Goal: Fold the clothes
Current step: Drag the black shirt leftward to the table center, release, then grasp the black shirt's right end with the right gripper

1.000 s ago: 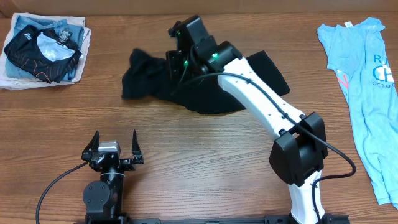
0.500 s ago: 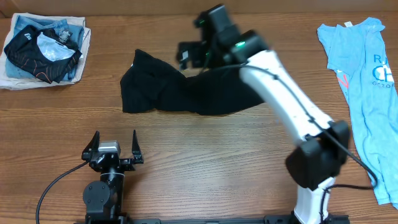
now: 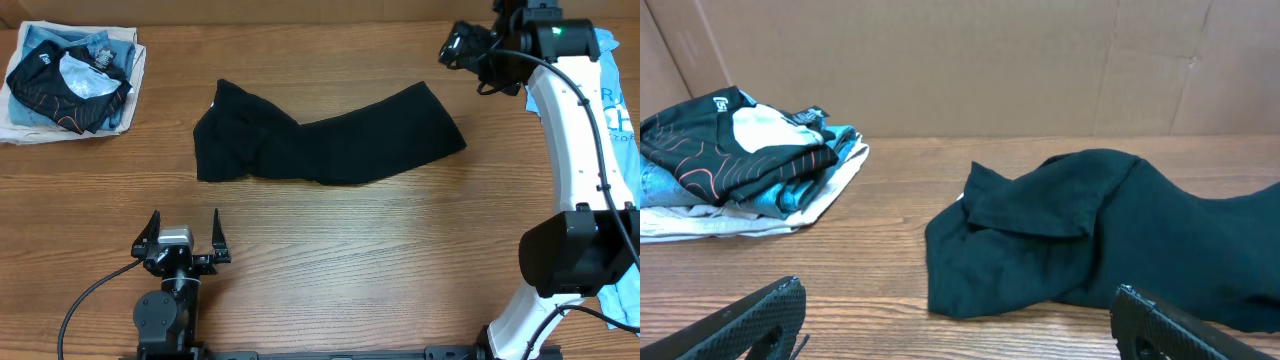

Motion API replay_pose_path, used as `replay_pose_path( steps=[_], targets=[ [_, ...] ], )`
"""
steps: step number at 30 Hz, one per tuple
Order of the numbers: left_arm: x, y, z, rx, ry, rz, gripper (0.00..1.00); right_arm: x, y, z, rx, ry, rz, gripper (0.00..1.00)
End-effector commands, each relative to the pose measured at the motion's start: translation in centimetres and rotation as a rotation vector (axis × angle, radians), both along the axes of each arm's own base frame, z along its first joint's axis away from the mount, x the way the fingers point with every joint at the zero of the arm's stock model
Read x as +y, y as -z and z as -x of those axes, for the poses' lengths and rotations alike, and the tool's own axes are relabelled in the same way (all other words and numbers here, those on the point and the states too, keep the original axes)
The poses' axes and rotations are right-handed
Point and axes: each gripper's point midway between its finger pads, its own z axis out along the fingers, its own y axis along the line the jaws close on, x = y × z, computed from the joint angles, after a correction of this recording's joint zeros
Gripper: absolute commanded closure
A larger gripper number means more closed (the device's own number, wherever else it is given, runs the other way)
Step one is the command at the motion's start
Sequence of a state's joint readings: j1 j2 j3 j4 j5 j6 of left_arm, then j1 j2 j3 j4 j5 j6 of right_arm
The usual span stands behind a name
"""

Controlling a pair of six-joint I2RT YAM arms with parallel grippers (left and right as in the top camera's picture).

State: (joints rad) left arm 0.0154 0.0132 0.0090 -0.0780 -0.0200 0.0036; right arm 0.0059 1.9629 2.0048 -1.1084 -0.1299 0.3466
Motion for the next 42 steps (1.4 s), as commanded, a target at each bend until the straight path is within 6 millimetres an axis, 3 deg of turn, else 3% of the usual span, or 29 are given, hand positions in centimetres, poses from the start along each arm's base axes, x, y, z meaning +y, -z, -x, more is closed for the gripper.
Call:
replay_pose_path(
  steps=[1, 5, 11, 18, 24, 31, 36, 42],
  targets=[
    [0.4, -0.1, 0.0, -0.007, -0.015, -0.02, 0.0, 0.5, 0.9, -1.2, -0.015, -0.013, -0.009, 0.0],
    [0.4, -0.1, 0.0, -0.007, -0.015, -0.02, 0.0, 2.2, 2.4, -2.7, -0.02, -0.028, -0.071, 0.0],
    [0.4, -0.1, 0.0, -0.007, -0.015, -0.02, 0.0, 4.2, 4.4, -3.3, 0.025, 0.006, -0.156, 0.0],
    [0.4, -0.1, 0.0, -0.008, -0.015, -0.02, 0.0, 6.4, 4.4, -3.6, 0.013, -0.023, -0.16, 0.0],
    [0.4, -0.1, 0.0, -0.007, -0.015, -0.02, 0.0, 3.2, 5.4, -3.6, 0.036, 0.202, -0.06, 0.0],
    [0.4, -0.1, 0.0, -0.007, -0.015, -0.02, 0.0, 0.8, 6.0, -5.6, -0.053, 0.268, 0.03, 0.0],
    [0.4, -0.1, 0.0, -0.007, -0.015, -0.02, 0.0, 0.9, 7.4, -7.5, -0.104, 0.273, 0.022, 0.0],
    [0.4, -0.1, 0.0, -0.007, -0.015, -0.02, 0.0, 2.2, 10.9, -9.3, -0.107, 0.155, 0.021, 0.0]
  ],
)
